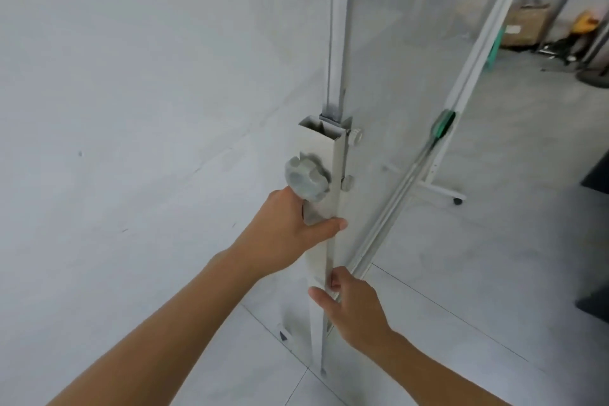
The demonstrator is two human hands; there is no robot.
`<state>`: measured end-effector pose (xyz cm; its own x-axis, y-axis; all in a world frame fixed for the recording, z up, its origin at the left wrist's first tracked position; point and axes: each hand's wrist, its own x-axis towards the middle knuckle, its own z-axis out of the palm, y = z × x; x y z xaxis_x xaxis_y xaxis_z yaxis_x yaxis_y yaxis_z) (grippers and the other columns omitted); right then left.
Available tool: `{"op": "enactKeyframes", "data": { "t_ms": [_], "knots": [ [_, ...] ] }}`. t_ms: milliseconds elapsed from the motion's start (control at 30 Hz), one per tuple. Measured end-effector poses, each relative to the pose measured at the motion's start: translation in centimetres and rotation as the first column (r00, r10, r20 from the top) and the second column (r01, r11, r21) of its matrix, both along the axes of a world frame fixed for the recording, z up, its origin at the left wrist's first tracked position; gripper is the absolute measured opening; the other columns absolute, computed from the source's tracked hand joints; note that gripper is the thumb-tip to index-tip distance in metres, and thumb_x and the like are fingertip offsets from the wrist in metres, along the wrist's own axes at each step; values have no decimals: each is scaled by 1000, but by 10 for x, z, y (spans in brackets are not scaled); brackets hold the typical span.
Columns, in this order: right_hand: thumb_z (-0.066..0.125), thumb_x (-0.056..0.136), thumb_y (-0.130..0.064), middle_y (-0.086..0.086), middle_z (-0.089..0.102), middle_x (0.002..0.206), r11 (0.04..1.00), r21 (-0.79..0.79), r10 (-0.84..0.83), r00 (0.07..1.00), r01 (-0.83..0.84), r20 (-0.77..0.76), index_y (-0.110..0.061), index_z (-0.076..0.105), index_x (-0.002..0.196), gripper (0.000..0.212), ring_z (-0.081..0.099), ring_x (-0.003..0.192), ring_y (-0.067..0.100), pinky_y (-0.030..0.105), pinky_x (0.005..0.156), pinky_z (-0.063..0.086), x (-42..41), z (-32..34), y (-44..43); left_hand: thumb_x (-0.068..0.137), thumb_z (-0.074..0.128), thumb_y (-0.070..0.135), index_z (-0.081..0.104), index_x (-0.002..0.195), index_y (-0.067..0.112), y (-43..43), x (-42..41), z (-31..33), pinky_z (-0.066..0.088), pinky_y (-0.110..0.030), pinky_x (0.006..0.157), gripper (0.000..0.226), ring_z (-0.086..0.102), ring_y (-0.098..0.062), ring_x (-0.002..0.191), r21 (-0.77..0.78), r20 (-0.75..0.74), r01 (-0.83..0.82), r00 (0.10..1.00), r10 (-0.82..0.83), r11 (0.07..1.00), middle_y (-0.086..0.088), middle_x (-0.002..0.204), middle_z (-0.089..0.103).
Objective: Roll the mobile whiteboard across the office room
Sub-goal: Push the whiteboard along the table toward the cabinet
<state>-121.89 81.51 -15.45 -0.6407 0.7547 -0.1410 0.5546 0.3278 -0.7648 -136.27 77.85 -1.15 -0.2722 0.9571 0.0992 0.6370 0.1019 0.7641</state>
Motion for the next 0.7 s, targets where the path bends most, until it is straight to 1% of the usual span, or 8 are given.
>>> {"op": "enactKeyframes", "data": {
  "t_ms": [67,167,233,333,400,533,633,700],
  "knots": [
    [54,87,-54,-4,66,81,995,95,6,999,-11,50,-18,52,91,36,63,73,17,21,62,47,-2,1,9,77,66,51,55,86,10,9,1,1,51,-54,67,43,58,-36,72,-4,-32,27,999,-27,1000,-23,79,58],
    [51,92,-47,-7,52,69,977,210,1,994,-23,106,-20,41,85,29,53,59,17,14,48,32,-6,-3,24,81,68,44,55,92,11,26,3,3,53,-50,71,37,59,-31,76,14,-35,67,997,-66,998,-18,82,60],
    [48,94,-44,-6,51,70,966,258,-40,994,12,101,-21,38,86,26,54,59,18,15,48,32,-10,-9,32,81,69,43,55,98,14,39,3,2,55,-46,75,37,61,-27,79,31,-32,99,995,-98,995,-13,85,62],
    [48,94,-42,-5,52,72,966,241,-120,990,98,80,-21,39,86,24,56,61,20,22,52,39,-14,-16,47,80,69,43,54,98,20,62,-2,1,56,-41,78,33,62,-20,82,39,-28,136,990,-135,990,-3,85,62],
    [48,94,-42,-5,51,71,956,260,-157,984,132,79,-19,41,86,25,56,59,20,25,53,44,-20,-19,65,79,69,46,53,97,21,84,-10,0,56,-41,77,35,62,-20,81,53,-33,165,986,-163,985,-2,84,63],
    [50,94,-42,-6,52,71,926,288,-279,957,244,84,-20,41,87,25,54,57,17,16,48,34,-36,-23,109,77,66,54,51,109,13,143,-29,-3,57,-39,78,54,63,-22,85,40,-93,255,964,-251,966,-3,92,65],
    [49,95,-40,-1,58,72,901,261,-380,921,346,89,-15,44,90,26,60,60,22,26,53,43,-47,-22,140,78,68,51,45,94,17,187,-37,-4,45,-25,61,44,52,-12,64,52,-111,318,944,-311,947,9,69,50],
    [48,96,-40,-1,57,72,885,240,-434,894,400,111,-16,41,90,25,58,59,21,28,53,43,-52,-19,164,78,69,50,40,88,19,218,-39,-3,36,-21,55,43,44,-7,55,72,-105,344,936,-336,936,12,62,41]
  ]
}}
